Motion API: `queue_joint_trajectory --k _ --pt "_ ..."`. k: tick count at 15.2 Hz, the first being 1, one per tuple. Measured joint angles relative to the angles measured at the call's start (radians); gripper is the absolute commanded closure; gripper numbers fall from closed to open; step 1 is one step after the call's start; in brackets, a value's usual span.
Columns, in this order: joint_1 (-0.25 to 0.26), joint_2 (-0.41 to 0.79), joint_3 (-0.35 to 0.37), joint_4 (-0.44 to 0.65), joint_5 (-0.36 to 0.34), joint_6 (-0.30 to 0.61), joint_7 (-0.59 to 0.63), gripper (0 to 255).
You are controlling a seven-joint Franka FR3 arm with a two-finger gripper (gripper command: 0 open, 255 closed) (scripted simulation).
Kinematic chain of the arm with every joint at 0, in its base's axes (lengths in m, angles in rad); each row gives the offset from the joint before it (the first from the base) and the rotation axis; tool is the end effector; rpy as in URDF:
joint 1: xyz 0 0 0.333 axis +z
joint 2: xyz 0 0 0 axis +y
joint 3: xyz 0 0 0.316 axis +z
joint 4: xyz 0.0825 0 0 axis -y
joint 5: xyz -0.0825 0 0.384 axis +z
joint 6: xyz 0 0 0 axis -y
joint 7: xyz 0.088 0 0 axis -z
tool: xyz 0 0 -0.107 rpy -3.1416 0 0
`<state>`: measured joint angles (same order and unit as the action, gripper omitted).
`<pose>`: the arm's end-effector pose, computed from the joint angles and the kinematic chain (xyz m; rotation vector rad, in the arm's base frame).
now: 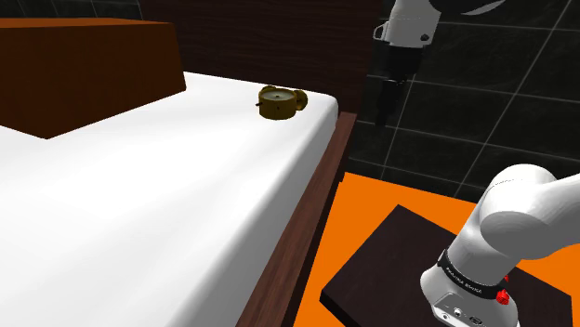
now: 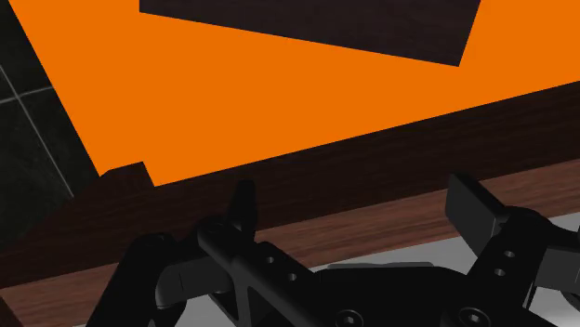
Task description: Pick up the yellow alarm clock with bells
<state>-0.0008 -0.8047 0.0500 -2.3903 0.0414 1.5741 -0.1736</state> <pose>0.3010 0.0235 0.5799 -3.1186 -0.3237 0.0184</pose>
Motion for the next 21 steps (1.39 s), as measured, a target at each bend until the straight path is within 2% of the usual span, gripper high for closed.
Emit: queue_joint_trajectory --k 2,8,14,21 --pt "0.0 0.015 0.003 0.009 0.002 0.009 0.003 0" --pt "0.005 0.205 0.046 0.151 0.02 0.087 0.05 0" --pt "0.006 0.422 0.09 0.356 0.017 0.132 0.104 0" --pt "0.011 0.687 0.132 0.668 -0.018 0.12 0.168 0"
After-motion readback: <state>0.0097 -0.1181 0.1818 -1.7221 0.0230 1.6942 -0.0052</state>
